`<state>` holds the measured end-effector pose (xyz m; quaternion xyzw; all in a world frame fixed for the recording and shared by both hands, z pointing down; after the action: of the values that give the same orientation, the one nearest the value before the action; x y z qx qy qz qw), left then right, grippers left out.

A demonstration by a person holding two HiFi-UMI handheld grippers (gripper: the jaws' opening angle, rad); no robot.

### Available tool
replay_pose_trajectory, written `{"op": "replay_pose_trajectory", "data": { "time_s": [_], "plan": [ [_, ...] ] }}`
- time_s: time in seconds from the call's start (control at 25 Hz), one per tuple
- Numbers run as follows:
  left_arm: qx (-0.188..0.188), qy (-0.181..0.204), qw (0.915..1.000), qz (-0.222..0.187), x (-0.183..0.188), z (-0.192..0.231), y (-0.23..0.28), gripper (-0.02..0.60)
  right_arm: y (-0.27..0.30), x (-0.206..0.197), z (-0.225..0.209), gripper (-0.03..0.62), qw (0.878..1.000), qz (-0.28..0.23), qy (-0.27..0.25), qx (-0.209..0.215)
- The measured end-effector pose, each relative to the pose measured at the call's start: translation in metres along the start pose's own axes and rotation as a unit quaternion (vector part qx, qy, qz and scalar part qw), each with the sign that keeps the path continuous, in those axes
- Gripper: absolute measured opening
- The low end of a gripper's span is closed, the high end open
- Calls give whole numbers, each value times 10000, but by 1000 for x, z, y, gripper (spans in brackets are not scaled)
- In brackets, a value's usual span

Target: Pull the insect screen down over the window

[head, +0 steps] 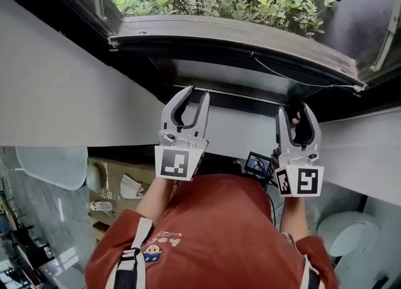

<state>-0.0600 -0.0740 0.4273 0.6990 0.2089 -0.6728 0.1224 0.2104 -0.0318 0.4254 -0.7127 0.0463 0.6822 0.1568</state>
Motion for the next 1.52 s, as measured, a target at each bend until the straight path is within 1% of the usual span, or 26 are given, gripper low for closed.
{"op": "replay_pose_trajectory", "data": {
  "time_s": [0.28, 0.36, 0.44, 0.52, 0.6, 0.96, 1.2, 1.52],
  "plan": [
    [-68, 67, 9999, 61, -2, -8, 0, 49, -5, -1, -2, 98, 9996, 14, -267, -113],
    [-79, 114, 9999, 72, -1, -9, 0, 32, -6, -1, -1, 77, 9991, 10, -408, -136],
    [-94, 122, 9998, 97, -1, -9, 1, 9, -5, -1, -1, 42, 9984, 7, -541, -150],
    [-111, 97, 9998, 94, 0, -9, 1, 6, -4, -1, -2, 11, 9984, 15, -549, -133],
    [-127, 76, 9999, 84, 0, -9, 0, 6, -5, 1, -5, 11, 9986, 6, -521, -111],
    [-145, 162, 9998, 42, -3, -12, -3, 6, -14, 8, -26, 9, 9984, -36, -475, -302],
    [-131, 191, 9997, -50, 0, -13, -2, 5, -16, 6, -25, 9, 9982, -23, -523, -296],
    [-42, 282, 9996, -24, 2, -9, -2, 5, -12, 6, -24, 10, 9980, -38, -564, -278]
  ]
}}
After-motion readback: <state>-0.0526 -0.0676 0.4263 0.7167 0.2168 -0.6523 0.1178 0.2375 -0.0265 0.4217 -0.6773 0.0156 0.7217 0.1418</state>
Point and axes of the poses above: the fingertips, and each gripper's own axes: y forward along the fingers, z to its left, x out of its top, the point moved 9 cm from there along -y, backward along the fingers, and after that the axes turned 5 degrees about -z, right-handed, at the moved point
